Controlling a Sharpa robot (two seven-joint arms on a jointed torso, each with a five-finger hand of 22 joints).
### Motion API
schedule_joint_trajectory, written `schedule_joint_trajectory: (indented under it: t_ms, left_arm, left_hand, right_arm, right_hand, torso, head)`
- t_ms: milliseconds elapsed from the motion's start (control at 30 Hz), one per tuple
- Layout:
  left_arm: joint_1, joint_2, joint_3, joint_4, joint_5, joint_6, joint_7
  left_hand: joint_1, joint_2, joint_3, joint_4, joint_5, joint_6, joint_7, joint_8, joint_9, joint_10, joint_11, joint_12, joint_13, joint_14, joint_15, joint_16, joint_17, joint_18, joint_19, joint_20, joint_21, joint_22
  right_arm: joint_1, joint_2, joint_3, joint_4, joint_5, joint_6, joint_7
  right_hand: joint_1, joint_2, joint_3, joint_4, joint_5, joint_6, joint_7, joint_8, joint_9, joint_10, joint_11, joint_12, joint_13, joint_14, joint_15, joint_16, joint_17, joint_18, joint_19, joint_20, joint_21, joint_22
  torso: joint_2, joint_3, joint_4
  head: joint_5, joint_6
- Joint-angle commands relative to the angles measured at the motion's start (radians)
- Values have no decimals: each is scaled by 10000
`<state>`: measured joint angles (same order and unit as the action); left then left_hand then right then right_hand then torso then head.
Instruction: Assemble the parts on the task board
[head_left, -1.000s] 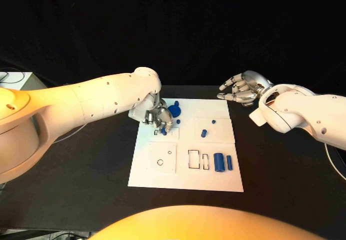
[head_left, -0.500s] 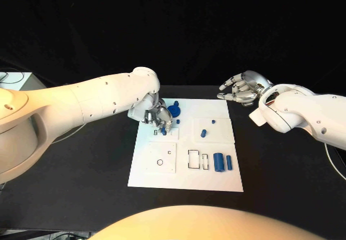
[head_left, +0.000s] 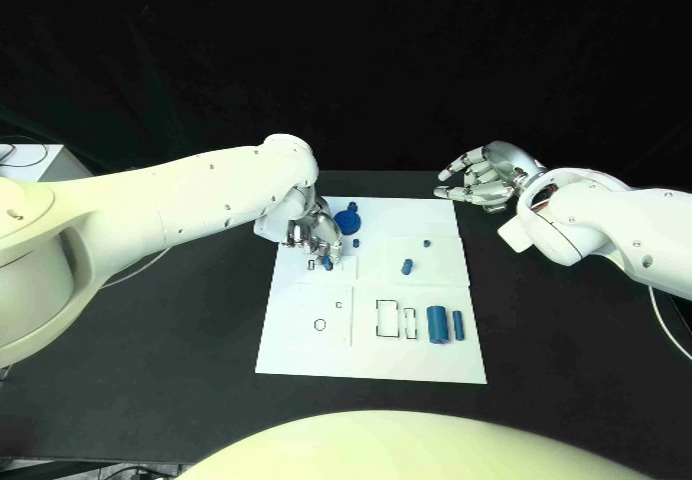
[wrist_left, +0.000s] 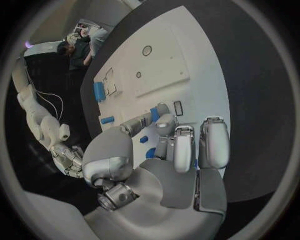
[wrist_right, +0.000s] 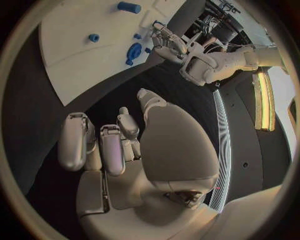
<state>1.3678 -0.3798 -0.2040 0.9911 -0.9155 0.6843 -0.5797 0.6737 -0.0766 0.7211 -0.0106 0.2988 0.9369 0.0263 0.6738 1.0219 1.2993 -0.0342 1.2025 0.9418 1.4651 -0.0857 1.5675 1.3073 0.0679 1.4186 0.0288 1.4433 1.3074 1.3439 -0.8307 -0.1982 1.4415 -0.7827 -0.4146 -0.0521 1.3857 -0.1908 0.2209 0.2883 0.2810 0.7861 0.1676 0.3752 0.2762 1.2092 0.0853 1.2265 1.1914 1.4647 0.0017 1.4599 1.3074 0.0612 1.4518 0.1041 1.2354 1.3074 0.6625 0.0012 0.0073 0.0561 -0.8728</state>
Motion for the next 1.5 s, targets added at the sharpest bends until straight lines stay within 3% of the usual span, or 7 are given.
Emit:
schedule_joint_trajectory:
  t_ms: [33,933,967,1033,1167,1333,1500]
  left_arm:
    - [-2,9,0,20,-67,93,49]
    - [-44,-178,9,250,-114,-13,89]
    - [-47,-212,13,298,-131,-60,98]
    - [-53,-318,39,451,-165,-169,116]
    - [-55,-569,270,810,-242,-338,143]
    - [-39,-955,894,1349,-327,-525,172]
    - [49,-1318,1323,1719,-190,-949,262]
  left_hand:
    - [24,-119,-113,11,-51,53,22,-62,14,-55,-34,-14,-7,1057,-43,33,2635,-127,32,-54,-38,363]
    - [305,-536,-1704,773,-190,198,6,-245,130,-36,-46,7,25,1057,-52,33,2635,-131,58,-64,-51,391]
    - [363,-558,-1842,850,-284,202,1,-260,143,-37,-49,3,20,1057,-55,33,2635,-133,63,-67,-49,399]
    - [598,-531,-2162,1063,-1157,218,-12,-298,185,-36,-60,0,18,1057,-65,33,2635,-132,65,-77,-56,400]
    - [686,-551,-2305,1168,-1270,226,-14,-314,206,-39,-62,-7,7,1057,-68,33,2635,-128,56,-80,-69,385]
    - [844,-565,-2391,1206,-1277,175,-1,-344,228,-129,-52,-105,-142,1040,-65,-1,2583,-100,-20,-81,-143,270]
    - [1474,-555,-2704,1440,-1207,-365,248,-802,125,-747,180,-582,-829,859,112,-338,2075,47,-472,34,-595,-374]
  right_arm:
    - [-4,3,2,16,-30,158,82]
    - [-5,24,2,-10,-22,183,95]
    - [-5,28,2,-14,-21,183,97]
    - [-6,34,2,-22,-20,185,101]
    - [-10,36,1,-44,-16,192,105]
    - [-16,40,1,-100,-12,190,109]
    - [-29,60,1,-159,-5,202,111]
  right_hand:
    - [-71,20,-45,-20,32,-71,23,-2,-14,-16,-4,56,-16,501,47,-64,945,103,-35,25,-59,523]
    - [-71,20,-45,-20,32,-71,23,-2,-14,-16,-4,56,-16,501,47,-64,945,103,-35,25,-59,523]
    - [-71,20,-45,-20,32,-71,23,-2,-14,-16,-4,56,-16,501,47,-64,945,103,-35,25,-59,523]
    - [-71,20,-45,-20,32,-71,23,-2,-14,-16,-4,56,-16,501,47,-64,945,103,-35,25,-59,523]
    - [-71,20,-45,-20,32,-71,23,-2,-14,-16,-4,56,-16,501,47,-64,945,103,-35,25,-59,523]
    - [-71,20,-45,-20,32,-71,23,-2,-14,-16,-4,56,-16,501,47,-64,945,103,-35,25,-59,523]
    - [-71,20,-45,-20,32,-71,23,-2,-14,-16,-4,56,-16,501,47,-64,945,103,-35,25,-59,523]
  torso:
    - [-1,-3,-2]
    - [-5,-4,-7]
    - [-5,-6,-7]
    - [-5,-10,-12]
    - [-17,-12,2]
    - [-29,3,27]
    - [-17,-4,-3]
  head:
    - [12,2]
    - [21,2]
    - [14,2]
    - [4,2]
    - [-21,2]
    - [-38,2]
    - [-5,2]
